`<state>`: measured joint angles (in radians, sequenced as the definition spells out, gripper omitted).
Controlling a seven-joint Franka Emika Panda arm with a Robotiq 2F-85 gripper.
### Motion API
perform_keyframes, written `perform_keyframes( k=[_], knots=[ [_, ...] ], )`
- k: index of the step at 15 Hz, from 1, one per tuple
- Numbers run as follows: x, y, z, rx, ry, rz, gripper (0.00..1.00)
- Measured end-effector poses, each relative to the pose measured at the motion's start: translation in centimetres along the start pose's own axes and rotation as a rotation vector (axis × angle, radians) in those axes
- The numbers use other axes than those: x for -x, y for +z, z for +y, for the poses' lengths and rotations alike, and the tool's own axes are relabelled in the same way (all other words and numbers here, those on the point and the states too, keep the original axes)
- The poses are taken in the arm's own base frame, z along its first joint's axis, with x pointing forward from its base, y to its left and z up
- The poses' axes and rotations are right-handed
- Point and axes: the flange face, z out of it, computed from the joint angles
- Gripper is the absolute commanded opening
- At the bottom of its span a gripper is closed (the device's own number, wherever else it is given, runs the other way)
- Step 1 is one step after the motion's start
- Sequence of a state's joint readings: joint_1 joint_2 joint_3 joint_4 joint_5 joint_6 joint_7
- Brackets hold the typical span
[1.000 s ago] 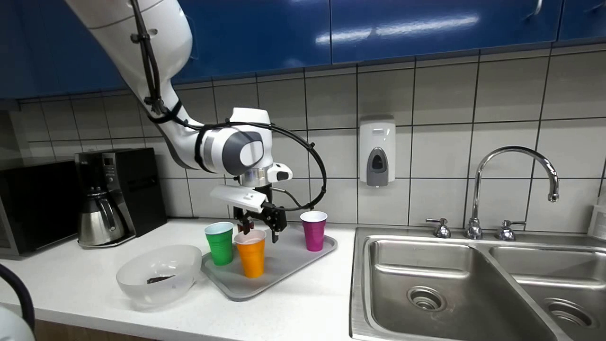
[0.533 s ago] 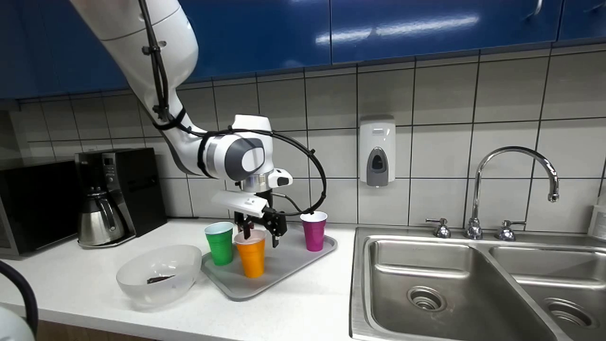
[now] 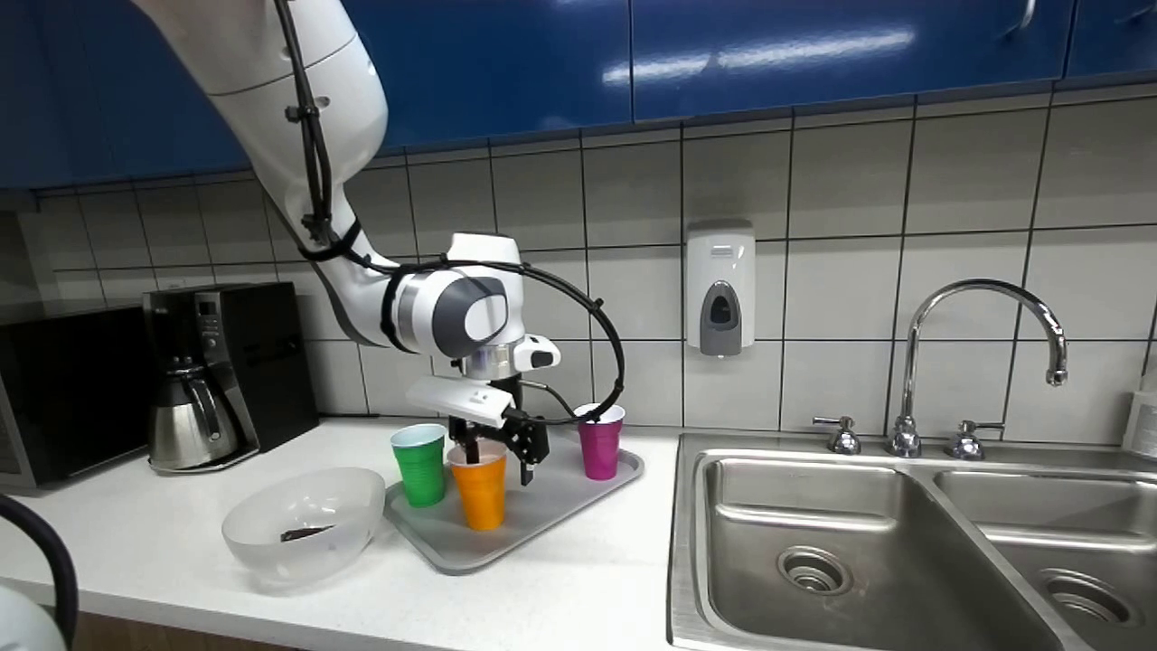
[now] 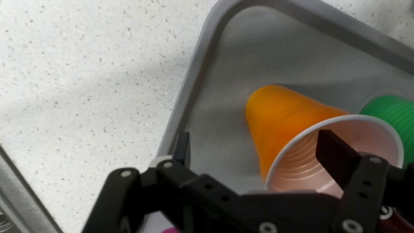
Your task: Remove the cups from the tray.
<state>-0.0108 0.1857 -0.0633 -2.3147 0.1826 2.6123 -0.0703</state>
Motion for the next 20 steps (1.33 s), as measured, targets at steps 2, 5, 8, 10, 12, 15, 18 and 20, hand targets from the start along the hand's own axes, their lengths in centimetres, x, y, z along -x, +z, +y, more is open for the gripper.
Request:
perform_keyframes(
  k=[2,5,8,10,12,15,18,20],
  knots=[
    [0.0,0.3,0.1,0.002,0.001,0.0,0.75],
    [-0.1,0.6,0.2,0.003,0.002,0.002,0.58],
    [-0.3,0.8,0.3,0.004,0.004,0.003,0.33],
    [-0.5,0.8,0.3,0.005,0.005,0.005,0.2],
    [-0.5,0.7,0.3,0.005,0.005,0.007,0.05],
    [-0.6,0.6,0.2,0.004,0.004,0.009,0.0],
    [-0.9,0.4,0.1,0.003,0.001,0.015,0.01],
    [-1.1,0.1,0.0,0.002,0.0,0.024,0.01]
  ],
)
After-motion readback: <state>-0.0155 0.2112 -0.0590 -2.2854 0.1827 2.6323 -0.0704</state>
